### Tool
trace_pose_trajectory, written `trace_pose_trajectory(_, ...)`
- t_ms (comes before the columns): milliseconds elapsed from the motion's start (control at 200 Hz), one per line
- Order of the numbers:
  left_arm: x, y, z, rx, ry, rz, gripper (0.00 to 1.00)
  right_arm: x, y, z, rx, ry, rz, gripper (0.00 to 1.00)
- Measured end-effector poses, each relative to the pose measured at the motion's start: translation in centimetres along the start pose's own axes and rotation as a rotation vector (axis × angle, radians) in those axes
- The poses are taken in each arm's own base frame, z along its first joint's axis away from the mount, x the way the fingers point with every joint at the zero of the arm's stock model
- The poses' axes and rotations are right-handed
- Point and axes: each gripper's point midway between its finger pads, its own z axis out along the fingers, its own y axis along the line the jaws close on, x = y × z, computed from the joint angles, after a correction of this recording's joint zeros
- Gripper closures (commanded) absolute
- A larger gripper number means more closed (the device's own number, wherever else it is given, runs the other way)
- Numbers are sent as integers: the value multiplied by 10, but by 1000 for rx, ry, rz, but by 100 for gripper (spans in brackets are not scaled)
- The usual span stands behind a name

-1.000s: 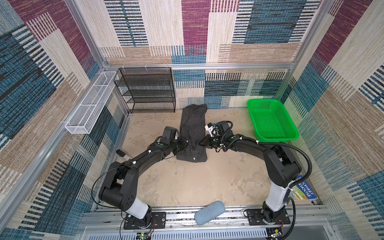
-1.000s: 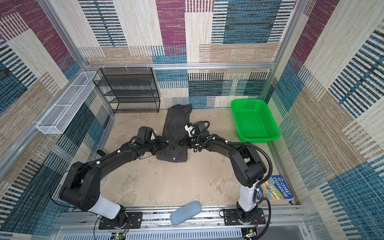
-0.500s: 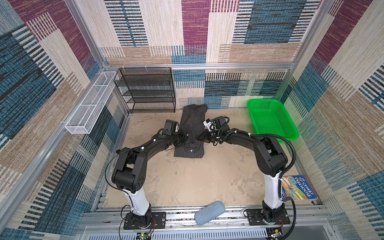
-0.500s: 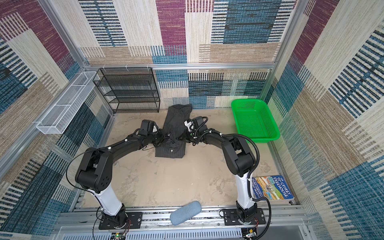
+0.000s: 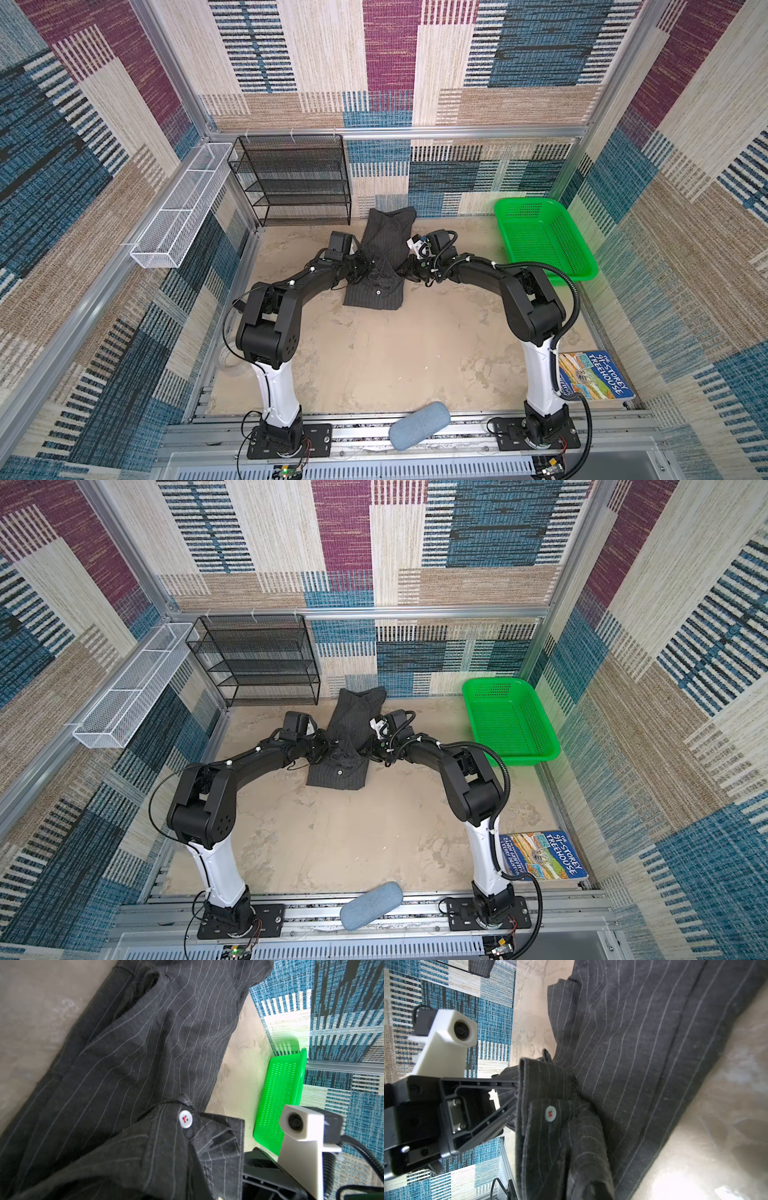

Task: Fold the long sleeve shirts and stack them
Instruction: 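Lay the held end onto the strip's far half with both grippers, folding it over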

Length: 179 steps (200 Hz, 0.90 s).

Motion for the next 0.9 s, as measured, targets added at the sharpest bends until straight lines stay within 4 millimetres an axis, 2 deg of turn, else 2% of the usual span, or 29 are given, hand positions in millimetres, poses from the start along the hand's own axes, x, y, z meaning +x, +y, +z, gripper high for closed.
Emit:
trace_pose_trajectory(75, -6, -3, 3, 6, -6, 6, 48, -5, 1, 1, -4, -8, -3, 52)
trace_pose_trajectory(135, -11, -7, 4, 13, -12, 7, 37, -9, 3, 0, -7, -16, -5, 44)
trace_pose_trajectory(305, -35, -24, -5, 37, -53, 22, 34, -22, 13, -8, 5, -60, -24, 30)
trace_pose_trajectory(456, -54, -44, -17, 60, -89, 43, 33, -40, 28, -27, 34, -137, -52, 19)
trace_pose_trajectory(556, -63, -54, -25, 70, -104, 52, 33, -44, 34, -38, 53, -173, -72, 15)
trace_pose_trajectory(726, -69, -46, -32, 39, -109, 48, 33, -42, 36, -55, 94, -200, -96, 17)
trace_pose_trajectory(806, -74, -36, -44, 13, -130, 29, 33, -35, 41, -64, 109, -204, -117, 21)
trace_pose_trajectory(896, -78, -35, -67, 12, -158, 23, 33, -22, 54, -69, 120, -201, -170, 34)
